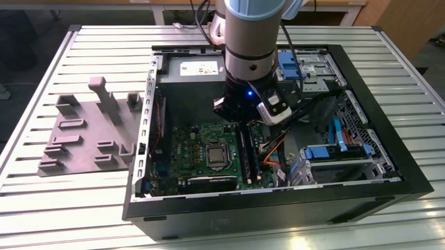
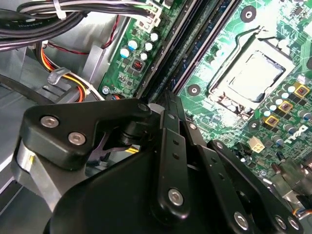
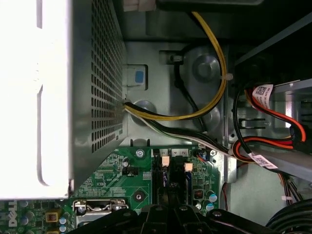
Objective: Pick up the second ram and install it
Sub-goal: 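Press down the second ram until it locks into place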
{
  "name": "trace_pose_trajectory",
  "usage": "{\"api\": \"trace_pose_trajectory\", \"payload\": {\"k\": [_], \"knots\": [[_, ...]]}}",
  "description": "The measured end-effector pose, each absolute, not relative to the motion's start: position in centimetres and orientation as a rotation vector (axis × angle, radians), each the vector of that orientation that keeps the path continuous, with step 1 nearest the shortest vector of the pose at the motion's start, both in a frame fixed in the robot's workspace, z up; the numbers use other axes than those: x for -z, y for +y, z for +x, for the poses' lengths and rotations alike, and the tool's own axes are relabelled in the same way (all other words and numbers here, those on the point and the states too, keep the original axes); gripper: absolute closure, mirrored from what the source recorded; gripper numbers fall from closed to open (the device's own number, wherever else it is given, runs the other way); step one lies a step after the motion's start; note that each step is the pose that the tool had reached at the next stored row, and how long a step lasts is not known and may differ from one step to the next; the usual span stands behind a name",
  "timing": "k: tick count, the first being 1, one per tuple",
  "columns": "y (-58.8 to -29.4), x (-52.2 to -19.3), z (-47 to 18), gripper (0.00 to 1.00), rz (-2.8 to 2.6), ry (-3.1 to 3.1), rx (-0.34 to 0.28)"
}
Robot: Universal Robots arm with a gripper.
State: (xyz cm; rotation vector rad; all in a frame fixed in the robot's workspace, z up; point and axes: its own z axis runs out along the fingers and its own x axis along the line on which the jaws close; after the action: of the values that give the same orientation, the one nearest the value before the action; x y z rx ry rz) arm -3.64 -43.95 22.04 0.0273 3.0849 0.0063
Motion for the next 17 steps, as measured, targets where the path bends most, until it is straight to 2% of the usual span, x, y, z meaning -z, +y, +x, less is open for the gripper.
{"api": "trace_pose_trajectory", "payload": {"k": [17], "knots": [[-43.94, -21.42, -3.64, 0.89, 0.027, 3.085, -0.007]]}}
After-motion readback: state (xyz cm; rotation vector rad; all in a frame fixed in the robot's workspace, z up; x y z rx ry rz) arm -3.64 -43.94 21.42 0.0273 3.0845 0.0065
